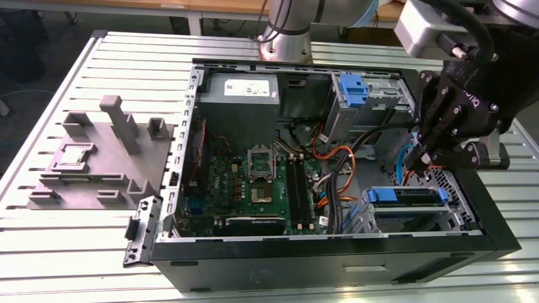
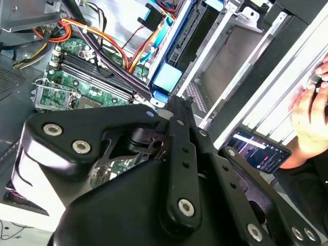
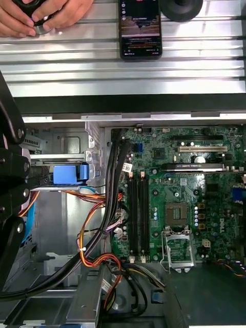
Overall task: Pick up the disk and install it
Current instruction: 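Insert the disk into the insertion slot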
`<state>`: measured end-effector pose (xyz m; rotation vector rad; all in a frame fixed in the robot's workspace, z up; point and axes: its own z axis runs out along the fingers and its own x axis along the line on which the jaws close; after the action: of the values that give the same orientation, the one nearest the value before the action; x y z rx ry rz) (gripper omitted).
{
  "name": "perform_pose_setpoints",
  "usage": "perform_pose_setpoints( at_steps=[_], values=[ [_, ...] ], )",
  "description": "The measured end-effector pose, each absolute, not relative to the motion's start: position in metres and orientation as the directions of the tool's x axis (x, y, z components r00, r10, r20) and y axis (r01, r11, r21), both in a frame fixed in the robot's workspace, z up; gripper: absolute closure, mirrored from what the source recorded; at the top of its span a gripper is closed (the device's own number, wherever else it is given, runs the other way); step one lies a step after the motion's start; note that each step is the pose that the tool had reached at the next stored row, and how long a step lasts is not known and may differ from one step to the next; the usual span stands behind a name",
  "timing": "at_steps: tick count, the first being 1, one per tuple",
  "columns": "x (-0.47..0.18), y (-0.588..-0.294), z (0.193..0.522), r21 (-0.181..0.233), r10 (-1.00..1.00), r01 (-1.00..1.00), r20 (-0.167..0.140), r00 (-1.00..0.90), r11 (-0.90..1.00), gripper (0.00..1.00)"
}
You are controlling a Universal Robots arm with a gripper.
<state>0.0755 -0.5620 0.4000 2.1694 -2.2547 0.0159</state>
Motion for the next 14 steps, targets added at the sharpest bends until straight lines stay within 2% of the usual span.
perform_pose_setpoints(
  at_steps=[14],
  values=[
    [0.075,-0.562,0.378,0.000,-0.999,-0.999,0.016,-0.039,0.039,0.90]
  ],
)
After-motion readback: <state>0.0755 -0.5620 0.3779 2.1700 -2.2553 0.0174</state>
